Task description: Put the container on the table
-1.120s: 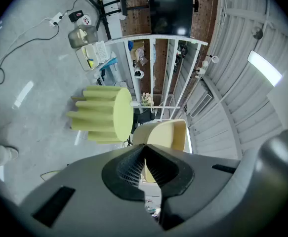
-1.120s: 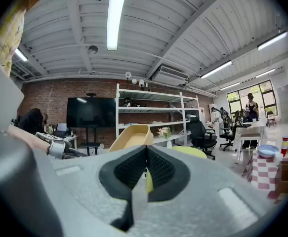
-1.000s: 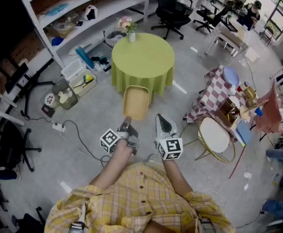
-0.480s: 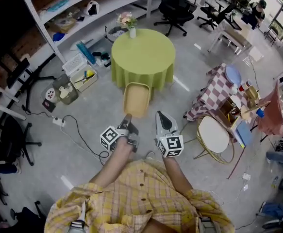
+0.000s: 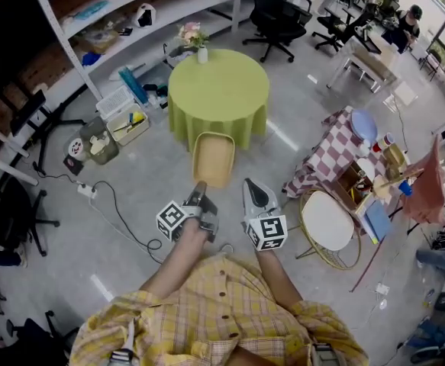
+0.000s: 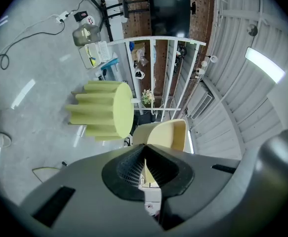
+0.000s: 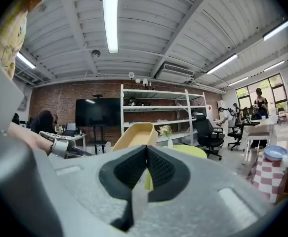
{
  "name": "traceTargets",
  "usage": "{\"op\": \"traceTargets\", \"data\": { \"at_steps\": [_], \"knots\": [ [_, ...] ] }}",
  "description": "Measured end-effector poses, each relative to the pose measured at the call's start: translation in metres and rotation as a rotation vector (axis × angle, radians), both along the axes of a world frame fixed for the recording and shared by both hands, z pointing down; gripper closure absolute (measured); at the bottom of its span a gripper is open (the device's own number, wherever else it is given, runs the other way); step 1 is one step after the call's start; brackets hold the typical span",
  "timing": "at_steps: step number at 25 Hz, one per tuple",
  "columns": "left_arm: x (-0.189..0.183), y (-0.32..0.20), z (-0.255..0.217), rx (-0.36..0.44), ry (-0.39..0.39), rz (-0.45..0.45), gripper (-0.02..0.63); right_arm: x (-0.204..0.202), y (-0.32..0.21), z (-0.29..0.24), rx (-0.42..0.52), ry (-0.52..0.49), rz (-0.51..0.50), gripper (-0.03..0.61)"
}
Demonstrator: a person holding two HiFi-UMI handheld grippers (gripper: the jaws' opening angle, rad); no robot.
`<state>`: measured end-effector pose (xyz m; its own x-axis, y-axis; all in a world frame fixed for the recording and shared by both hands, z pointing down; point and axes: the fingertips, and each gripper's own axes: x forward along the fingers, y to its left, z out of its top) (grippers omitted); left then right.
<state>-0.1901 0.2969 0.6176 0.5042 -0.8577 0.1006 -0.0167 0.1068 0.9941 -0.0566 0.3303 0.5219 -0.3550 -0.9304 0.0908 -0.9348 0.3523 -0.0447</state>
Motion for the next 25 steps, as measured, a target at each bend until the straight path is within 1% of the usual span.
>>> {"op": "traceTargets", "data": {
  "at_steps": [3,6,10,15,19,22,25],
  "knots": [
    [0.012,0.007,0.004,-0.014,0.002,-0.004,0.598,0.012,0.002,0.003,0.002,0.003,-0.011,0.580],
    [0.018,0.009,0.004,-0.016,-0.015,-0.008,0.598,0.022,0.002,0.003,-0.002,-0.011,-0.009,0.580],
    [0.023,0.007,0.006,-0.009,-0.025,-0.011,0.598,0.024,0.001,0.004,0.007,-0.020,-0.018,0.580],
    [0.035,0.003,0.025,-0.046,-0.023,0.009,0.598,0.028,-0.016,0.011,0.003,-0.013,-0.018,0.580],
    [0.046,-0.026,0.026,-0.035,-0.017,0.006,0.598,0.039,-0.042,0.015,-0.002,0.007,-0.020,0.580],
    [0.055,-0.048,0.022,-0.022,-0.013,-0.003,0.598,0.053,-0.065,0.016,-0.010,0.002,-0.009,0.580],
    [0.061,-0.073,0.024,-0.024,-0.003,-0.012,0.598,0.055,-0.092,0.018,-0.008,0.010,-0.028,0.580]
  ]
}}
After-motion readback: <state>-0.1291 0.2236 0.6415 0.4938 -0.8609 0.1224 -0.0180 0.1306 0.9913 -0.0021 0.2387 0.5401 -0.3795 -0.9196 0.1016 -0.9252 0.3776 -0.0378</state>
